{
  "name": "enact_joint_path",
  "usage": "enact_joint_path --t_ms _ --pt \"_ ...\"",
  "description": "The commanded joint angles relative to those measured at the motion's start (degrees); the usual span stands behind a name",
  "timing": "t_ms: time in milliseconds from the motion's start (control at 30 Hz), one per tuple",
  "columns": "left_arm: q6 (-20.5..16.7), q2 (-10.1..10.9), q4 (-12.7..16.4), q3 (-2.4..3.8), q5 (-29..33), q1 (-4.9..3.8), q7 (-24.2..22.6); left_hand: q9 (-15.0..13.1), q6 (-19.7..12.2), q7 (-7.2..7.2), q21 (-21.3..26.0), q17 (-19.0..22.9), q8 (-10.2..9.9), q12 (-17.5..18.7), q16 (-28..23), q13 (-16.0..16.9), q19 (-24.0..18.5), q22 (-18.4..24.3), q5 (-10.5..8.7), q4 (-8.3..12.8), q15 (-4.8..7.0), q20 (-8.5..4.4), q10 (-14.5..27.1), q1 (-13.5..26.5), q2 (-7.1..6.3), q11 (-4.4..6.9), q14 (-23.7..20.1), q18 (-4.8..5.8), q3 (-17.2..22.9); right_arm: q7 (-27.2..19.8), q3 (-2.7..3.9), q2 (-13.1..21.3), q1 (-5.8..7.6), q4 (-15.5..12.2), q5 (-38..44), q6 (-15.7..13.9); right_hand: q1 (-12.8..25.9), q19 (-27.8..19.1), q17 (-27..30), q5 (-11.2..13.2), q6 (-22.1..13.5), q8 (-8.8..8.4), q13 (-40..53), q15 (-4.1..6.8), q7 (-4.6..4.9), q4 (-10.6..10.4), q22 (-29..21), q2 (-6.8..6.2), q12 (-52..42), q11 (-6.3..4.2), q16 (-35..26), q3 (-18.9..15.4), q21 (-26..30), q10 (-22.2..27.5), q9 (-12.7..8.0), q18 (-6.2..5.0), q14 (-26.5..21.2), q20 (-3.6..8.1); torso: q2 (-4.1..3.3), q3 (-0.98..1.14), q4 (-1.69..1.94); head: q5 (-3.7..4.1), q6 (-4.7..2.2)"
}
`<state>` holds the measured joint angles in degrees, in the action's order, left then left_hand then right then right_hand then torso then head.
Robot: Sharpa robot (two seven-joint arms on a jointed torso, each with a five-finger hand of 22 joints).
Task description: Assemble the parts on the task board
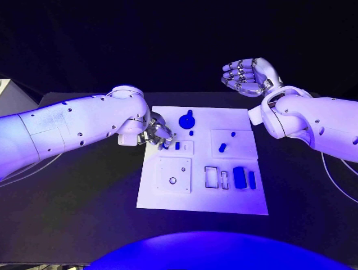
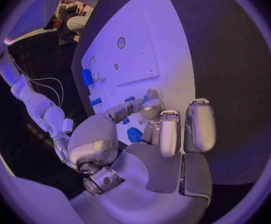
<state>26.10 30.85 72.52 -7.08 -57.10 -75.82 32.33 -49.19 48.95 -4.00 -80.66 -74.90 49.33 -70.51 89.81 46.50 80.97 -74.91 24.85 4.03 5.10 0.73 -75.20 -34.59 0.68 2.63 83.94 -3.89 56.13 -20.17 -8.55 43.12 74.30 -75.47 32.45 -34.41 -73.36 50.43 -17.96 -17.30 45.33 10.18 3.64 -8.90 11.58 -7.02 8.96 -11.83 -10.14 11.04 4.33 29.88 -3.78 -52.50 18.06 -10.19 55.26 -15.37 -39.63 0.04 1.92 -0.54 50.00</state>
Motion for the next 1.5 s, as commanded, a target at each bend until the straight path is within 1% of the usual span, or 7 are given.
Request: enact_joint_path --t_ms 33,133,400,867,933,1300,1500 --pt "1.4 -0.2 0.0 -0.06 0.0 0.09 -0.5 -0.1 3.2 2.92 -0.3 -15.1 -0.2 -0.1 0.2 0.0 0.4 -6.2 4.42 8.5 0.53 0.03 0.0 -0.6 0.90 0.27 6.1 0.56 8.9 -0.7 0.03 -0.1 0.00 0.0 0.1 0.8 0.3 -0.3 0.1 -0.2 0.2 -0.31 -0.1 -0.28 2.80 0.4 -0.1 0.37 0.3 0.39 -0.3 0.0 0.2 0.0 -0.1 -0.30 -0.1 -0.27 -0.02 0.01 0.02 0.01 0.00" --pt "1.8 -0.5 -0.3 -0.18 0.0 0.08 -0.5 -0.1 3.3 2.94 -0.4 -15.1 -0.2 -0.1 0.2 0.1 0.5 -6.2 4.48 8.5 0.53 0.03 0.0 -0.6 0.92 0.28 6.1 0.58 8.8 -0.7 0.03 -0.1 0.00 0.0 0.1 0.8 0.3 -0.3 0.1 -0.2 0.2 -0.31 -0.1 -0.28 2.80 0.4 -0.1 0.37 0.3 0.39 -0.3 0.0 0.2 0.0 -0.1 -0.30 -0.1 -0.27 -0.01 0.01 0.00 0.02 0.00" --pt "2.4 -1.2 -0.6 -0.90 0.5 0.11 -0.1 -0.2 3.4 2.96 -0.5 -15.1 -0.2 -0.3 0.2 0.5 0.6 -6.3 4.63 8.6 0.55 0.03 -0.2 -0.6 0.94 0.30 6.1 0.61 8.7 -0.7 0.03 -0.1 0.00 0.0 0.1 0.8 0.3 -0.4 0.2 -0.2 0.2 -0.35 -0.1 -0.32 2.83 0.4 -0.2 0.36 0.4 0.41 -0.3 -0.1 0.2 0.0 -0.1 -0.29 -0.1 -0.29 -0.03 -0.01 -0.03 0.12 0.00" --pt "1.4 -1.5 -0.6 -1.11 1.1 0.14 0.6 -1.0 4.5 3.27 -0.7 -15.1 -0.8 -0.6 0.2 1.6 0.9 -6.6 4.40 7.3 0.56 0.14 -1.3 -0.2 1.35 0.47 6.1 0.75 5.7 -0.7 0.03 -0.1 -0.04 0.1 0.0 1.0 0.3 -0.4 0.3 -0.2 0.2 -0.40 -0.1 -0.37 2.86 0.5 -0.3 0.37 0.5 0.44 -0.3 -0.1 0.2 -0.1 -0.1 -0.28 -0.1 -0.33 0.03 -0.01 0.02 0.19 0.00" --pt "1.2 -1.6 -0.7 -1.11 1.2 0.14 0.6 -1.3 4.8 3.35 -0.6 -15.1 -1.1 -0.5 0.2 1.7 0.9 -6.5 3.80 6.1 0.54 0.22 -1.6 0.0 1.71 0.48 6.1 0.77 4.3 -0.7 0.03 -0.1 -0.05 0.1 0.0 1.0 0.3 -0.4 0.3 -0.2 0.2 -0.40 -0.1 -0.37 2.86 0.5 -0.3 0.37 0.5 0.44 -0.3 -0.1 0.2 -0.1 -0.1 -0.28 -0.1 -0.33 0.03 -0.02 0.00 0.20 0.00" --pt "0.5 -1.8 -0.8 -1.12 1.4 0.18 0.8 -2.3 5.7 3.55 -0.5 -15.1 -2.2 -0.4 0.2 2.3 1.0 -6.5 2.54 3.5 0.54 0.43 -2.0 0.1 2.09 0.57 6.1 0.83 0.2 -0.7 0.03 -0.2 -0.11 0.2 0.0 1.2 0.3 -0.5 0.4 -0.3 0.2 -0.48 -0.1 -0.47 2.91 0.5 -0.5 0.38 0.8 0.49 -0.4 -0.2 0.2 -0.2 -0.2 -0.26 -0.1 -0.40 0.03 -0.01 0.00 0.24 0.00" --pt "-0.1 -1.7 -0.9 -1.12 1.4 0.19 0.9 -2.8 6.2 3.60 -0.4 -15.1 -2.9 -0.3 0.2 2.6 1.1 -6.5 1.95 1.2 0.52 0.51 -2.1 0.0 2.20 0.56 6.1 0.85 -2.5 -0.6 0.03 -0.2 -0.12 0.2 0.0 1.3 0.3 -0.6 0.5 -0.3 0.3 -0.53 -0.1 -0.53 2.94 0.6 -0.6 0.39 0.9 0.52 -0.4 -0.2 0.2 -0.2 -0.2 -0.25 -0.1 -0.44 0.01 -0.01 0.00 0.28 0.00"
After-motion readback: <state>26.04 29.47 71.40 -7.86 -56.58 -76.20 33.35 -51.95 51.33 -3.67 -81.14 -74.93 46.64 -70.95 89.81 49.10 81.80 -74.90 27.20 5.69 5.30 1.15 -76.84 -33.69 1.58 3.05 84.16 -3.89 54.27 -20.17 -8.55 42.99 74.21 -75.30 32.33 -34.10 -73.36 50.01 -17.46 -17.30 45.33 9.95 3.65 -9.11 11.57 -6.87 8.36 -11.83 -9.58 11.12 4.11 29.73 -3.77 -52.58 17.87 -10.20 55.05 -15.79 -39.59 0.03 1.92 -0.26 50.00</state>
